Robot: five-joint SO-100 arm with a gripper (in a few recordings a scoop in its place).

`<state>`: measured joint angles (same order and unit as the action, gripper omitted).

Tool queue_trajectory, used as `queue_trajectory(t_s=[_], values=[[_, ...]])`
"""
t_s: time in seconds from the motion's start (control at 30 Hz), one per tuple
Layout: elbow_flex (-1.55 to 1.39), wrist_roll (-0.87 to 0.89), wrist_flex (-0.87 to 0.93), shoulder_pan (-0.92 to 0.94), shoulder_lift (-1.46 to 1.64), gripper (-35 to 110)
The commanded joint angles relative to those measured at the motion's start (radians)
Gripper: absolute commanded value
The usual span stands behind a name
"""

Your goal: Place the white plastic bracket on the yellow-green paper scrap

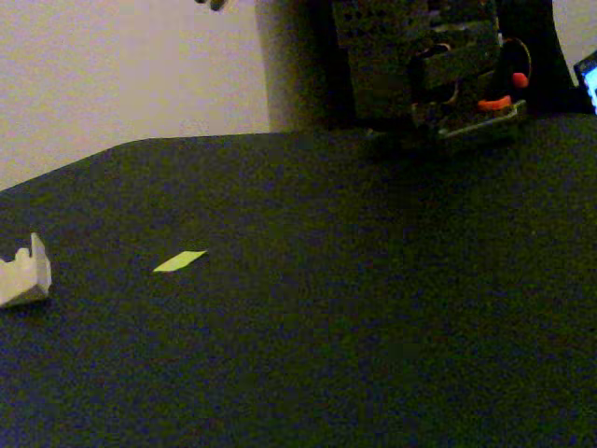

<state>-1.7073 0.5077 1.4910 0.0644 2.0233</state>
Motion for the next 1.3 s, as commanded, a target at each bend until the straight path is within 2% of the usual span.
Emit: queue_trajectory(t_s=[0.0,0.13,0.2,0.57,0.83,1.27], values=[[0.175,-0.015,0.104,0.051,-0.055,5],[0.172,-0.014,0.153,0.181,-0.087,5],[0.193,-0.009,0.179,0.189,-0.129,5],[0.12,0.063,0.02,0.127,-0.272,23],[0.095,0.086,-0.107,0.196,-0.426,34],[0.331,0.014,-0.133,0.249,-0.732,40]])
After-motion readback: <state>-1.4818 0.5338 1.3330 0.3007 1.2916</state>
